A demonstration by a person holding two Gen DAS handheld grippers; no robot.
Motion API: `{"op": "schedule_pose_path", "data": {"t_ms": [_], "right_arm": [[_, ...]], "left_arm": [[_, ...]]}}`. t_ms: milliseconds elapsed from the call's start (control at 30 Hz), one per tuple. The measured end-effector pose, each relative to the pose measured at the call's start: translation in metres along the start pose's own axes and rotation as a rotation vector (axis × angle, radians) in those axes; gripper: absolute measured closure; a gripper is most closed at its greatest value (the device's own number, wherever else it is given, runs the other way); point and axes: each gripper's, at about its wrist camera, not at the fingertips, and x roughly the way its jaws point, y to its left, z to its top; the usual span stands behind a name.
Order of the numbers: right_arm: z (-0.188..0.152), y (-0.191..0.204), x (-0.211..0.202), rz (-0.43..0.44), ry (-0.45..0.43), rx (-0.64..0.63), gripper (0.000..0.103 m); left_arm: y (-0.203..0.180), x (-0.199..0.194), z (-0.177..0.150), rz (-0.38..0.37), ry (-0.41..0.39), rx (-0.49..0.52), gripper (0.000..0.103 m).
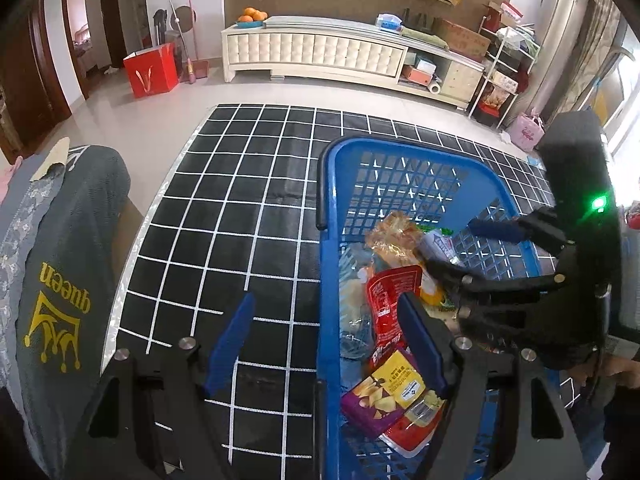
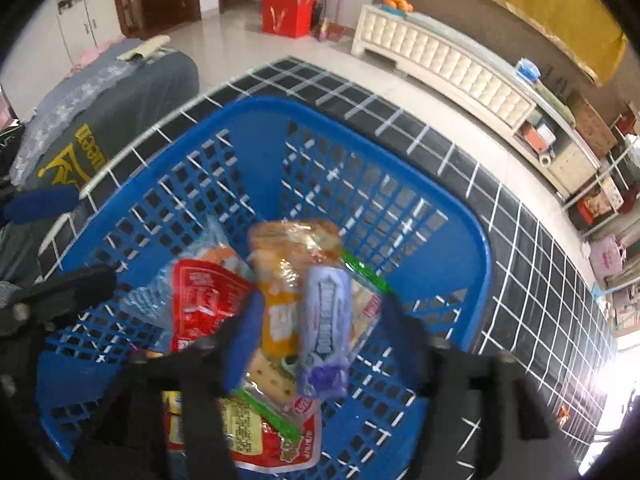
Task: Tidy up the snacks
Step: 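Open the left tool to drop the chips while the right releases the gum box, then move the open right tool back toward the orange snack bar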
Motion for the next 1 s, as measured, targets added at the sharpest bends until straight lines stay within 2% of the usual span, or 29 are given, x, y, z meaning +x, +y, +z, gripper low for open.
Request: {"op": "schedule_pose_path", "data": {"t_ms": [133, 233, 400, 567, 700, 767, 900, 967, 1000], "right_arm": [[-0.001, 0.002, -0.015, -0.052, -0.054, -0.011, 0.022], [-0.005, -0.002, -0.031, -0.046, -0.08, 0.002, 0.022], [-0.016, -0.017, -0.061, -0.029, -0.121, 0.067, 0.021], [-0.035, -0.033, -0.089, -0.025, -0.159, 0.145, 0.021], [-0.056, -0.054, -0.11, -0.038, -0.182, 0.209, 0.02], [-0.069, -0.067, -0.12, -0.05, -0.192, 0.244, 0.019], [-0.093, -0.094, -0.136, -0.073, -0.208, 0.321, 0.016], [-0.105, -0.109, -0.144, -0.086, -0.218, 0.353, 0.015], [-0.111, -0.116, -0.148, -0.086, -0.224, 0.372, 0.015]], "left_arm": [[-0.004, -0.005, -0.002, 0.019, -0.013, -0.005, 0.031], [-0.011, -0.012, -0.003, 0.004, -0.033, 0.026, 0.031], [-0.031, -0.031, -0.005, 0.008, -0.084, 0.085, 0.031], [-0.05, -0.051, -0.007, -0.014, -0.133, 0.095, 0.031], [-0.076, -0.068, -0.014, 0.003, -0.187, 0.174, 0.03], [-0.087, -0.074, -0.015, 0.01, -0.211, 0.195, 0.018], [-0.111, -0.084, -0.012, -0.011, -0.254, 0.194, 0.014], [-0.124, -0.084, -0.01, -0.038, -0.251, 0.194, 0.002], [-0.132, -0.083, -0.01, -0.048, -0.251, 0.201, 0.0]]}}
